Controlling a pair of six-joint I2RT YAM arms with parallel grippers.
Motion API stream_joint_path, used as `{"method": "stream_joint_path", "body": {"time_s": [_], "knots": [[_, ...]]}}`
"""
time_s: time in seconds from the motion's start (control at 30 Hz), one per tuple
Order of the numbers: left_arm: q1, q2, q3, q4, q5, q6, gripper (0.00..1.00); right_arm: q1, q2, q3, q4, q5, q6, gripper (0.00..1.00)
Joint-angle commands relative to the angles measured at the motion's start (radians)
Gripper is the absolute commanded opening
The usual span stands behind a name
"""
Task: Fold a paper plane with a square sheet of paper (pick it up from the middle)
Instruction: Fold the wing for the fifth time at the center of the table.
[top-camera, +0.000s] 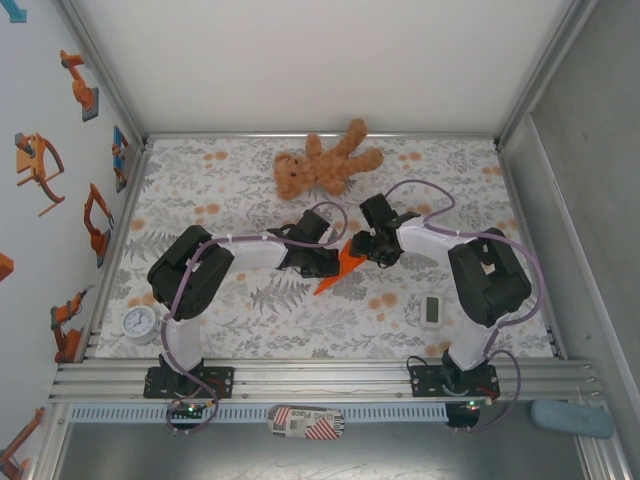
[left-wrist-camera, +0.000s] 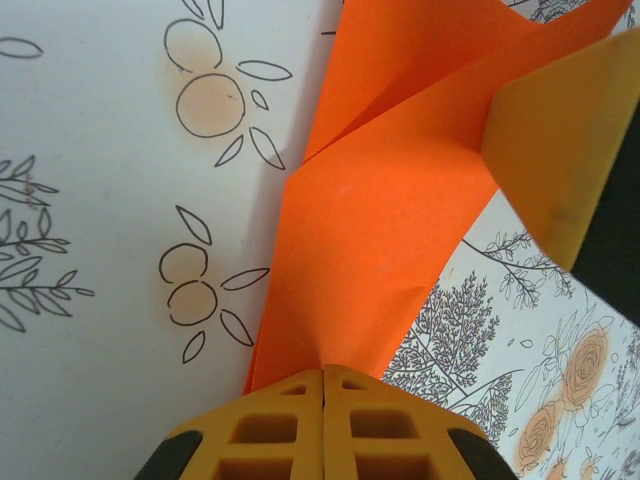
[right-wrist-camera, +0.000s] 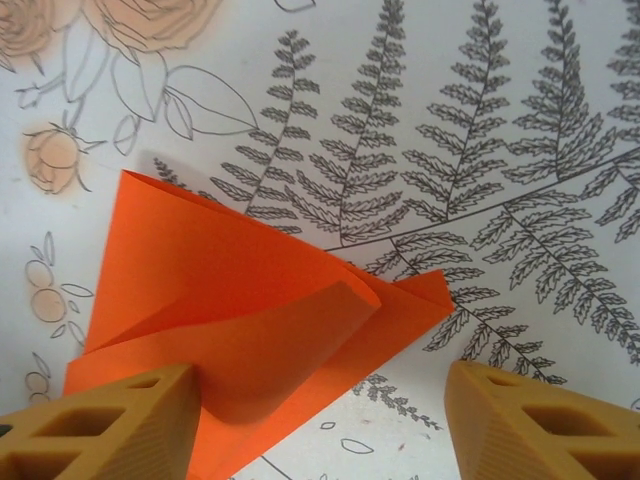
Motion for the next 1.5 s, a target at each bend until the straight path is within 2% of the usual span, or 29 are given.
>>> {"method": "stream_joint_path", "body": {"time_s": [0.0,0.4,0.57,0.97,1.47], "knots": [[0.007,-0.001,-0.011,-0.03,0.009,-0.012,0.1,0.001,0.022,0.023,-0.031,0.013,0.008,0.61],[0.015,-0.048,0.021,0.009,0.064,-0.004,0.22,0.0,0.041,0.018,-0.013,-0.011,0.005,0.42],[0.015,-0.036,0.041,0.036,0.084,-0.012,0.25,0.0,0.043,0.015,-0.006,-0.013,0.005,0.4],[0.019,0.033,0.097,0.041,0.106,-0.019,0.25,0.001,0.054,0.01,-0.001,-0.016,-0.004,0.36],[0.022,0.06,0.065,0.045,0.122,-0.012,0.25,0.0,0.068,0.007,0.002,-0.016,-0.026,0.32]]}}
